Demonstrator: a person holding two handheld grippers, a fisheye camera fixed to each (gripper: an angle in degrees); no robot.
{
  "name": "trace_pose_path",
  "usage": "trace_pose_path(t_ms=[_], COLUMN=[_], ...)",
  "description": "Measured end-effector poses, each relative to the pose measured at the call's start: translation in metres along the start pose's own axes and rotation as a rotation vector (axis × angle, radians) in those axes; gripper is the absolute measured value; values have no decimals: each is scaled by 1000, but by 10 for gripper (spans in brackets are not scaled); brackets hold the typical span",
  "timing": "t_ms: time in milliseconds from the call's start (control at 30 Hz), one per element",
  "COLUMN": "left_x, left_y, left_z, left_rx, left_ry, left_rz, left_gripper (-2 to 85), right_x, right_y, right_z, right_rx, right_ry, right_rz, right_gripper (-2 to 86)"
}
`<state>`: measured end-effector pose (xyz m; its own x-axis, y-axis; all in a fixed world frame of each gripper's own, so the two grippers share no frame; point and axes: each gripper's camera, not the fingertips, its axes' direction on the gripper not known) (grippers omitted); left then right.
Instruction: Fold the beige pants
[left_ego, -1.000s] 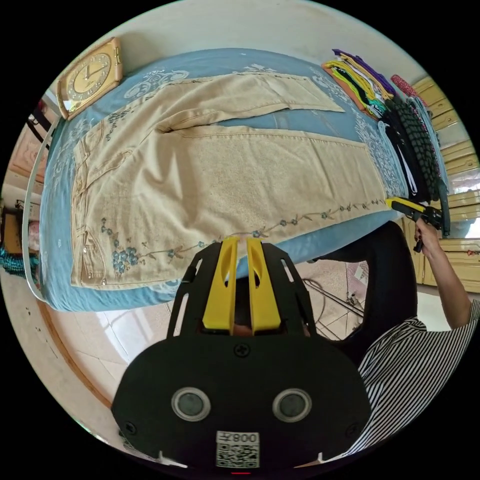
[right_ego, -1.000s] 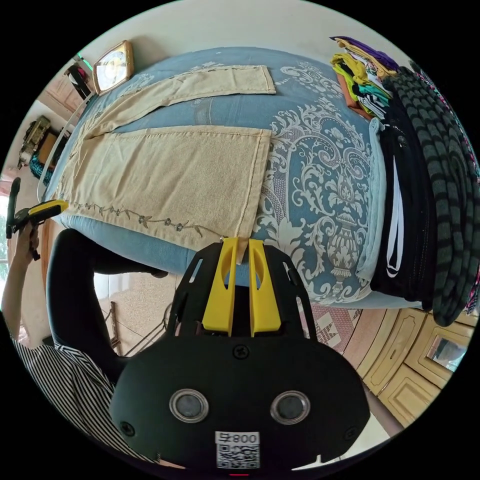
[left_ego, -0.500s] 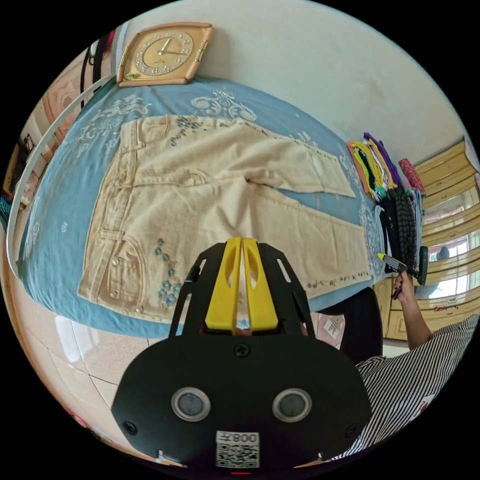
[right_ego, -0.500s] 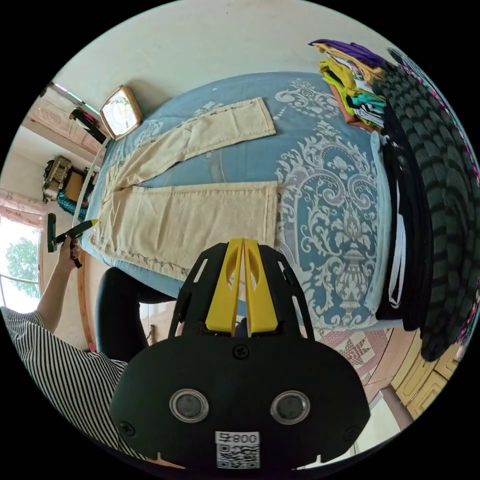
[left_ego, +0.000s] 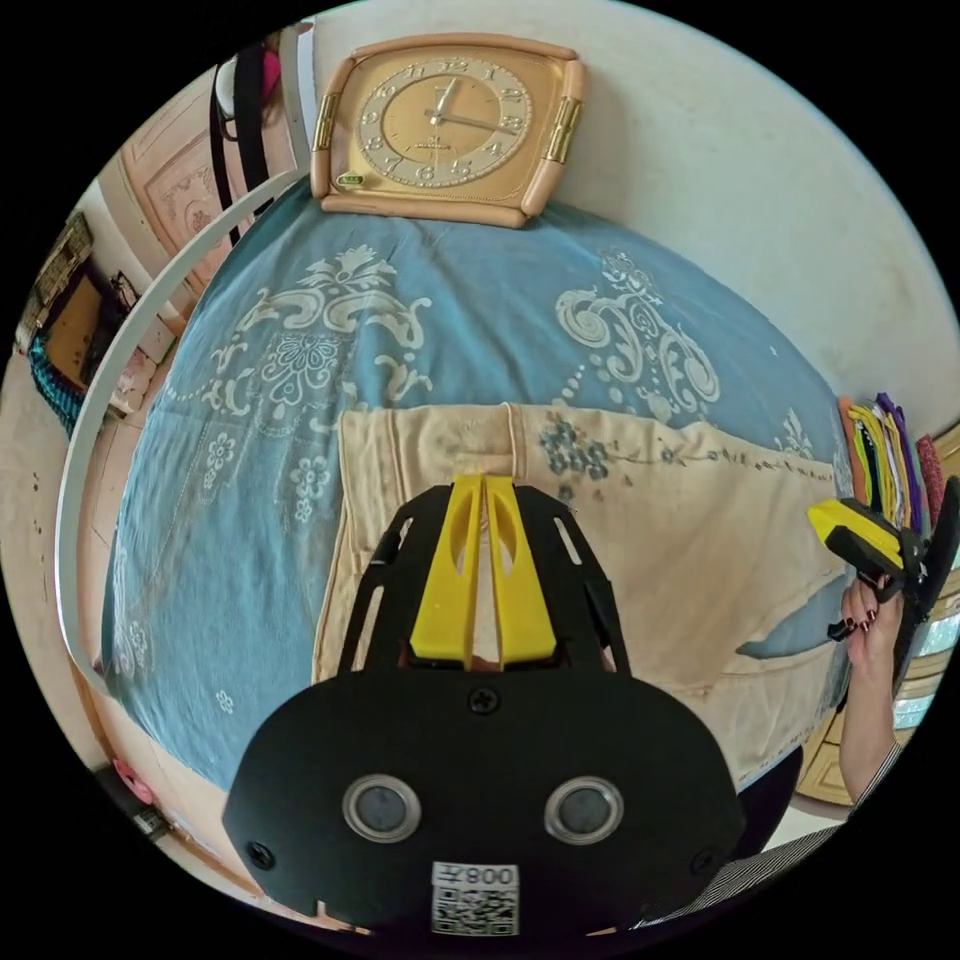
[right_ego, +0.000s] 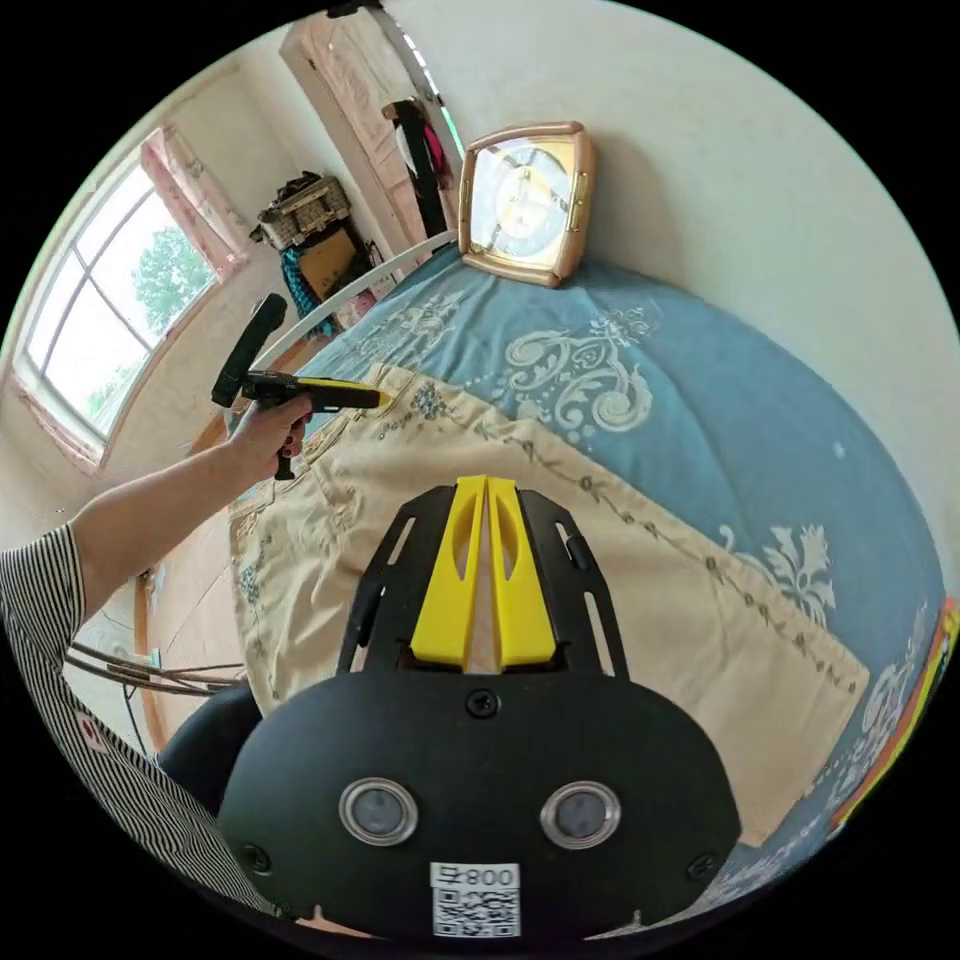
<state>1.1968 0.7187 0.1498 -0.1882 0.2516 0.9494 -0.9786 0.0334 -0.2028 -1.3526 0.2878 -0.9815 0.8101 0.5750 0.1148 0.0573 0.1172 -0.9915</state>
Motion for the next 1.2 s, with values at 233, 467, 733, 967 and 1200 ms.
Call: trace_pose_path(t_ms=[233, 467, 733, 967, 1200], left_x=[-42, -66, -95, -107, -90], left_y=[-25, -45, -68, -121, -164], left_z=[11, 10, -18, -9, 13], left_rx=[68, 79, 154, -23, -227], left_ry=[22, 41, 89, 50, -100], left_rz=[-35, -8, 73, 248, 484], left_gripper=[1, 5, 67, 99, 90], right_x=[13, 33, 23, 25, 17], right_y=[-77, -90, -107, -161, -187], right_z=[128, 129, 84, 77, 112], right_rx=[-209, -121, -11, -139, -327], right_ry=[104, -12, -49, 82, 170], right_rz=[3, 102, 19, -152, -241], right_gripper=[0, 1, 17, 74, 80])
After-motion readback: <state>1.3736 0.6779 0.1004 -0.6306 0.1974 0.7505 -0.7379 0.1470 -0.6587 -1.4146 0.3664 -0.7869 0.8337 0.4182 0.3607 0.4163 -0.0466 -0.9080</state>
